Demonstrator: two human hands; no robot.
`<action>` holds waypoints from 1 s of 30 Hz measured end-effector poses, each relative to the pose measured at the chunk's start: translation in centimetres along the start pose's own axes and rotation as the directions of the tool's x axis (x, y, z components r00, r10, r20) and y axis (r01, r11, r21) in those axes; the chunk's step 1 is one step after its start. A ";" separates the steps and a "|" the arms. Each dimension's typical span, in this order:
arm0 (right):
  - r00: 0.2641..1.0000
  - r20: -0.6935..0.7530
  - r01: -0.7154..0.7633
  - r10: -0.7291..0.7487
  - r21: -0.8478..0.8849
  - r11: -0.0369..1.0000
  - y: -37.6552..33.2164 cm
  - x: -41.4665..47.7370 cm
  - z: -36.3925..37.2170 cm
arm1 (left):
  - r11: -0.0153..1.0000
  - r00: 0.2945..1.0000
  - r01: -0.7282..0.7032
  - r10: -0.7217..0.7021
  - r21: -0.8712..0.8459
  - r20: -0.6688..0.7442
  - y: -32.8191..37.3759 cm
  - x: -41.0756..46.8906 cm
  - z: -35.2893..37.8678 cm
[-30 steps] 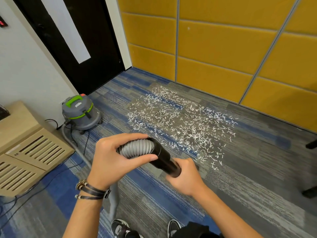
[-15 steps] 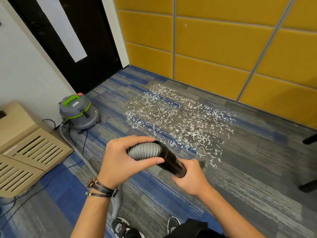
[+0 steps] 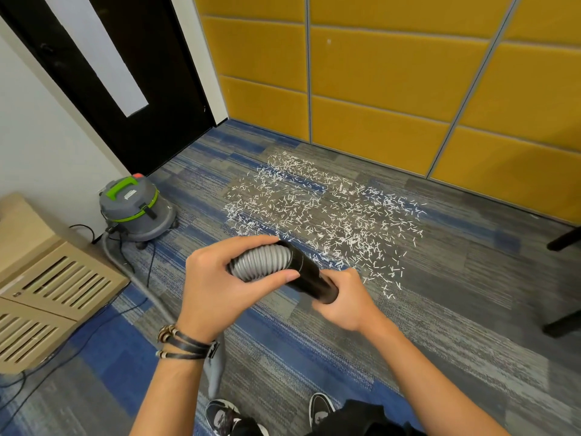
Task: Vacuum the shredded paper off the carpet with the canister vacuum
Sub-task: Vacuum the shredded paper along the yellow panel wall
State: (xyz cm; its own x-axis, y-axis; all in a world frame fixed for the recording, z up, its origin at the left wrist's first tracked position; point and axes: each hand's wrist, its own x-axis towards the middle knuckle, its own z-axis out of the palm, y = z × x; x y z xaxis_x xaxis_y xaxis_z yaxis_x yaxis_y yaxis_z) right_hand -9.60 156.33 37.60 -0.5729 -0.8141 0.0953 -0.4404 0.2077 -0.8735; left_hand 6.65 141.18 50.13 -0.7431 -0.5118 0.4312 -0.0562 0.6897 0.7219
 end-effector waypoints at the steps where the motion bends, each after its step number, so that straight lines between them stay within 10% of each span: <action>1: 1.000 0.005 0.002 -0.002 0.002 1.000 -0.1 0.3 -0.2 | 1.000 1.000 0.007 -0.007 0.001 0.007 -0.1 0.1 0.2; 30: 0.995 -0.081 -0.065 0.064 -0.005 0.998 3.2 -4.2 -0.7 | 0.996 0.980 0.038 -0.022 -0.075 0.199 -0.6 -0.4 3.3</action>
State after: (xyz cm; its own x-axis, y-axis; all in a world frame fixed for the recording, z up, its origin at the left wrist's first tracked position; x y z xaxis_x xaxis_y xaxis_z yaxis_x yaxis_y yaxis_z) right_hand -9.13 160.79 34.75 -0.6540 -0.7525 0.0775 -0.4061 0.2628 -0.8752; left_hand 4.74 142.64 47.74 -0.8594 -0.4147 0.2990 -0.0339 0.6297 0.7761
